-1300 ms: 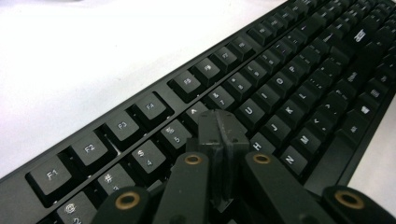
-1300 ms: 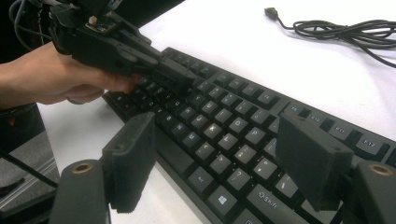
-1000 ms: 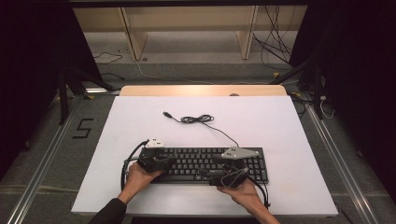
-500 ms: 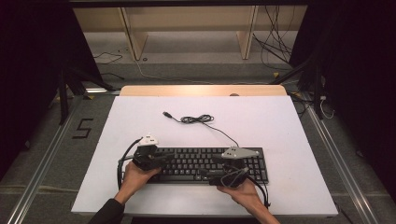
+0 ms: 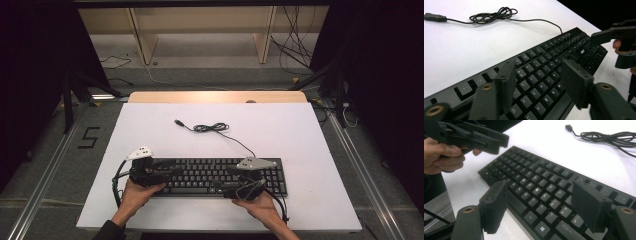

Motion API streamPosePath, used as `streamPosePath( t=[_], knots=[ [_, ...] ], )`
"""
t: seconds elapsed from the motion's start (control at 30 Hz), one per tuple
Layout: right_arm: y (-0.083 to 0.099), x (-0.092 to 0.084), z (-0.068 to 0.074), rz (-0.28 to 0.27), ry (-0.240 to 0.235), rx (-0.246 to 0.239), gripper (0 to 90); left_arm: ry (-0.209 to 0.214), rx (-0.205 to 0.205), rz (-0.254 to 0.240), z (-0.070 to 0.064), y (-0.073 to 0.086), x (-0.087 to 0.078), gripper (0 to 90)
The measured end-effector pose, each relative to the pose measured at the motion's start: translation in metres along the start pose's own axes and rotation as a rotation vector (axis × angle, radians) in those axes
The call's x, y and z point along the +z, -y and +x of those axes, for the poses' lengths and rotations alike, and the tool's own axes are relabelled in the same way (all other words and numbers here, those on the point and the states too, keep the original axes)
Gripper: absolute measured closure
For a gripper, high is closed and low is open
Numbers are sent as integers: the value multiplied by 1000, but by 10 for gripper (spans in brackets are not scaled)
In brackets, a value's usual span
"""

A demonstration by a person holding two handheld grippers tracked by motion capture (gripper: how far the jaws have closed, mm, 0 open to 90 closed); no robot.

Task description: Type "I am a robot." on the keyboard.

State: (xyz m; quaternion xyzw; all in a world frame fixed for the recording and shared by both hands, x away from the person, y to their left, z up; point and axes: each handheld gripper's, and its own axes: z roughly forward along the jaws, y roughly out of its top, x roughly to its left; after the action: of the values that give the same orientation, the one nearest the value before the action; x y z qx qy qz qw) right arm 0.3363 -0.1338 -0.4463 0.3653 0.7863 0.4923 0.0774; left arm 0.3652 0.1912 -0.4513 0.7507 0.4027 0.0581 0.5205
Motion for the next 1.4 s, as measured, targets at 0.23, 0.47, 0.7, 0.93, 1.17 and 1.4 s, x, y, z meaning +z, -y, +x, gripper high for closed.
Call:
streamPosePath(
  t=[0.23,0.47,0.7,0.93,1.17,1.4],
  knots=[
    [0,1,0,3,0,-1,307,1,-2,-28,-2,5,-10,366],
    [-1,3,0,8,-1,-2,314,-11,-7,-42,-3,10,-16,315],
    [-1,6,0,14,-1,-5,326,-16,-13,-49,-3,13,-21,290],
    [-3,9,-1,26,1,-9,381,-24,-17,-57,-3,16,-23,283],
    [-4,16,-2,56,8,-14,538,-29,-13,-61,-3,19,-26,274],
    [-2,22,-4,92,6,-25,722,-31,-8,-65,-4,22,-29,266]
  ],
)
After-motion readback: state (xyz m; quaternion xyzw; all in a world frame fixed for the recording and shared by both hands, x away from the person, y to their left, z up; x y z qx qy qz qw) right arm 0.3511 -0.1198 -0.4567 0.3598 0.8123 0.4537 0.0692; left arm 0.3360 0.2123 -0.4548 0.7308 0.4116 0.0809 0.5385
